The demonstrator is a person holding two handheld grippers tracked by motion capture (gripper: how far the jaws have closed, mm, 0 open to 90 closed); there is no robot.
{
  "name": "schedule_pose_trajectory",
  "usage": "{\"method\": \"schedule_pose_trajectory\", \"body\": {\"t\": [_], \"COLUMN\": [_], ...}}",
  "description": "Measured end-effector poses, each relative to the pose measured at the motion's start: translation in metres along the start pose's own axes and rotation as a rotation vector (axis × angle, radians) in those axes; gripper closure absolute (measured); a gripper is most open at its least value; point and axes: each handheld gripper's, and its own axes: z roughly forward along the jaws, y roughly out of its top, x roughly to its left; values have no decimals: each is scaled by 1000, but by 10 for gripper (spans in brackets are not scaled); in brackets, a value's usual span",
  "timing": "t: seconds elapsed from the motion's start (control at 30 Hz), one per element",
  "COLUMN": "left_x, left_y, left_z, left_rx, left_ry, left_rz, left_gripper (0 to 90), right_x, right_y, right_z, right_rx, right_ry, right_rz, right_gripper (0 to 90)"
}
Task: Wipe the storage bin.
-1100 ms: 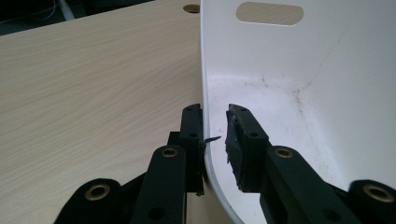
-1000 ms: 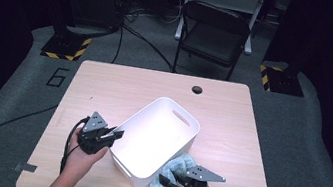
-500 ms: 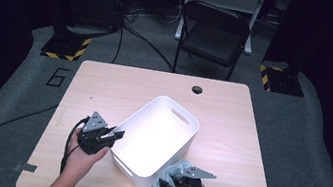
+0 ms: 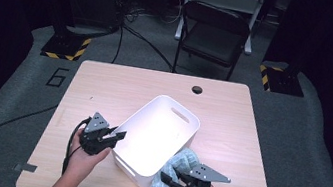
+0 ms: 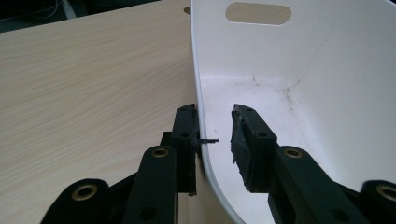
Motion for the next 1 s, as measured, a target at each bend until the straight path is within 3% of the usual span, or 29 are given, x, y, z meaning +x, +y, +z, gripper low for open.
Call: {"method": "schedule_pose_trajectory", "body": {"t": [0.13, 0.23, 0.53, 0.77, 1.0], "left_x": [-1, -1, -3, -2, -3], "left_y": [0, 0, 0, -1, 0], "left_z": [0, 0, 0, 0, 0], "left_rx": [1, 4, 0, -5, 1], "left_ry": [6, 11, 21, 16, 17], "left_rz": [1, 7, -3, -8, -13], "left_gripper": [706, 714, 712, 687, 678], "right_x": [2, -2, -17, -30, -28], "right_y": [1, -2, -26, -46, -44], "right_z": [-1, 2, 21, 40, 38], "right_rx": [-12, -12, 71, 198, 201], "right_ry": [-5, 13, -13, -17, -27], "right_rz": [-26, 6, 56, 114, 127], "right_gripper": [658, 665, 666, 660, 656]}}
